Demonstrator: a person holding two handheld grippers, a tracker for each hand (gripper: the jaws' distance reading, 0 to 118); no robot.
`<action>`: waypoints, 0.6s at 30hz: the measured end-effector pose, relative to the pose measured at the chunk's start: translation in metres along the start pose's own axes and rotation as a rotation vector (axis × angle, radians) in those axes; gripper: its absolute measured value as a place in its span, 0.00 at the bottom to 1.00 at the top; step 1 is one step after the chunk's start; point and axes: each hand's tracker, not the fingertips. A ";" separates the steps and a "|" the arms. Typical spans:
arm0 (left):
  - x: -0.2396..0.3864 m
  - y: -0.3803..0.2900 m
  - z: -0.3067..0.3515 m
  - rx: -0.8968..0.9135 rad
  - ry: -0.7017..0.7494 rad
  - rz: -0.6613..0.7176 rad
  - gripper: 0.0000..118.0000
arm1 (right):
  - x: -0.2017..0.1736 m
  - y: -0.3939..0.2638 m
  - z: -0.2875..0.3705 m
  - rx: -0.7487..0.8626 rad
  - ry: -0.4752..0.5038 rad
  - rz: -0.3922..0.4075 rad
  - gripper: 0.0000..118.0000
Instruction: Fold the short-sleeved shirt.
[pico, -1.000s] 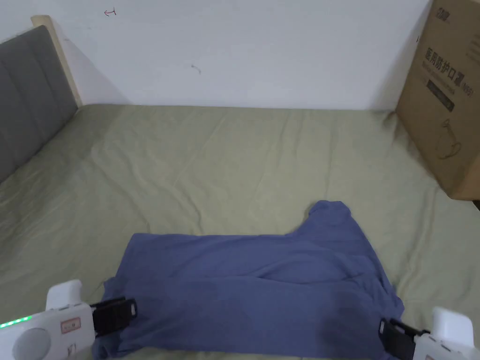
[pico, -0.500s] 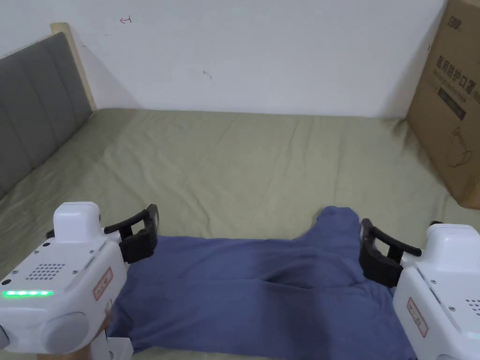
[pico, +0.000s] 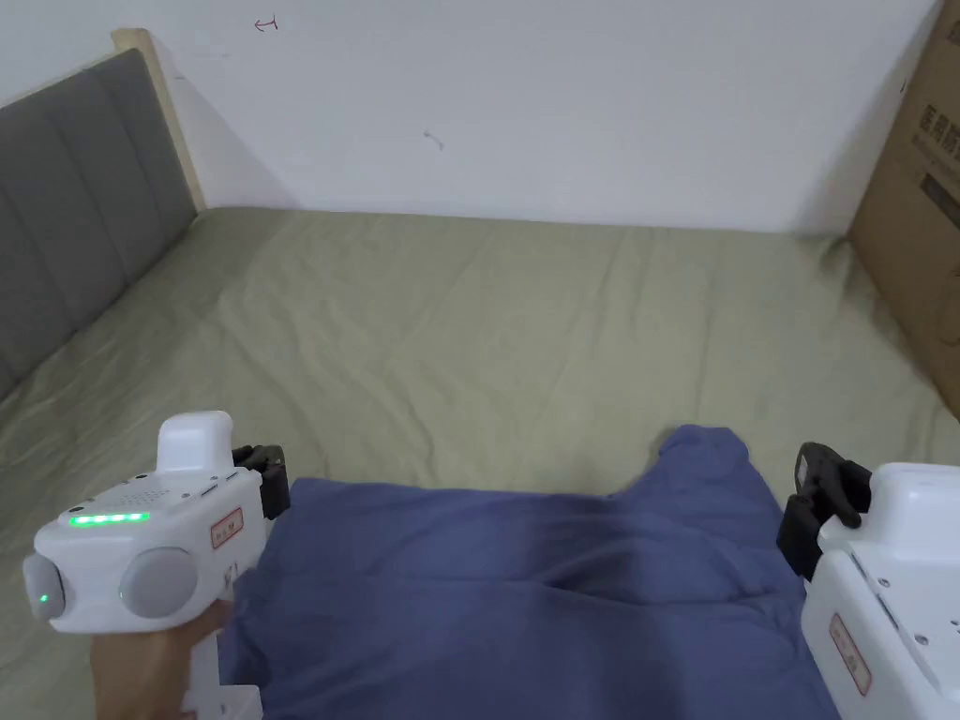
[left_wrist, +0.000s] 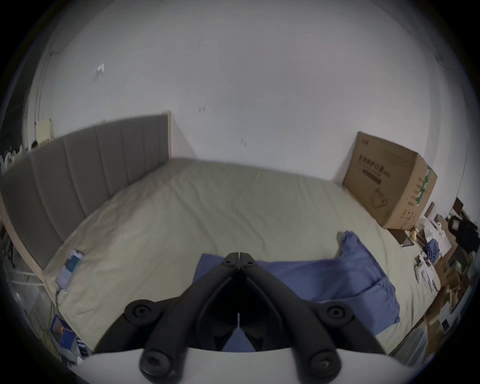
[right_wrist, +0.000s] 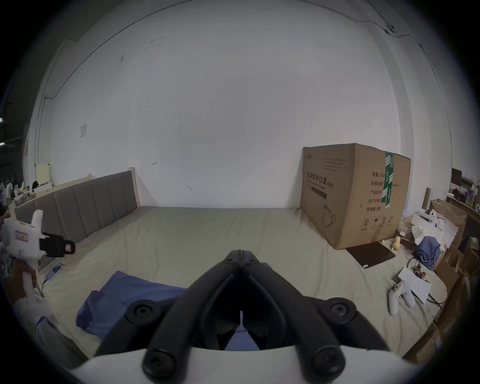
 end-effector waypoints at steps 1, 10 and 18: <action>-0.007 0.003 -0.019 -0.047 -0.003 0.016 0.00 | 0.002 -0.001 -0.006 -0.006 -0.002 0.001 0.00; -0.041 0.017 -0.164 -0.338 0.070 0.042 0.81 | 0.010 -0.017 -0.067 -0.099 -0.031 -0.004 0.00; -0.046 -0.005 -0.241 -0.529 0.158 -0.005 0.82 | 0.025 -0.039 -0.106 -0.181 -0.054 -0.015 0.00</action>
